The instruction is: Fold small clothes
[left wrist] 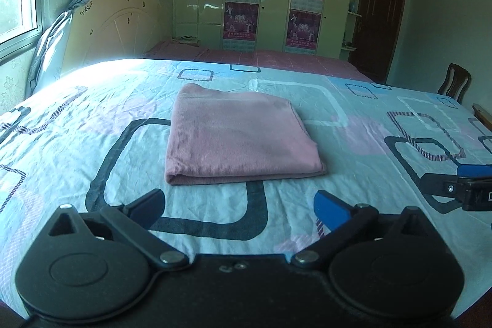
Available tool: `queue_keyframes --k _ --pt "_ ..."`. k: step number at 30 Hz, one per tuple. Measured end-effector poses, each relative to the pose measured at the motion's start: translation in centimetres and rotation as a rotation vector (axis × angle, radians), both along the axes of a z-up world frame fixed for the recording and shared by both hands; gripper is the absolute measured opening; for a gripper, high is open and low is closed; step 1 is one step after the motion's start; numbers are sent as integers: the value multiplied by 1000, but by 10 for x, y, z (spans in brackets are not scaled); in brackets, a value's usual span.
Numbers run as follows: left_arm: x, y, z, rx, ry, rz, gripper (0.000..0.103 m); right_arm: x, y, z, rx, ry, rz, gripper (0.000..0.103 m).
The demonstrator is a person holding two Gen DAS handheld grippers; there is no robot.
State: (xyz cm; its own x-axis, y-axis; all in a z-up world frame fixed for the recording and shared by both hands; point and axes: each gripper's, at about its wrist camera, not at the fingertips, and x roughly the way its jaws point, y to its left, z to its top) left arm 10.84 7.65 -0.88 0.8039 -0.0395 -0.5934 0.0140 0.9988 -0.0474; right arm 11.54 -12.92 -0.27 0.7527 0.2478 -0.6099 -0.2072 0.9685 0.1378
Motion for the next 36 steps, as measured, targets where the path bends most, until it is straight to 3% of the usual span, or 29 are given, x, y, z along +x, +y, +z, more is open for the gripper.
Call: queue_keyframes --k 8,15,36 --pt "-51 -17 29 0 -54 0 103 -52 -16 18 -8 -33 6 103" --pt "-70 -30 40 -1 -101 -15 103 -78 -20 36 2 -71 7 103" --pt "-76 -43 42 27 -136 -26 103 -84 -25 46 -10 -102 30 103"
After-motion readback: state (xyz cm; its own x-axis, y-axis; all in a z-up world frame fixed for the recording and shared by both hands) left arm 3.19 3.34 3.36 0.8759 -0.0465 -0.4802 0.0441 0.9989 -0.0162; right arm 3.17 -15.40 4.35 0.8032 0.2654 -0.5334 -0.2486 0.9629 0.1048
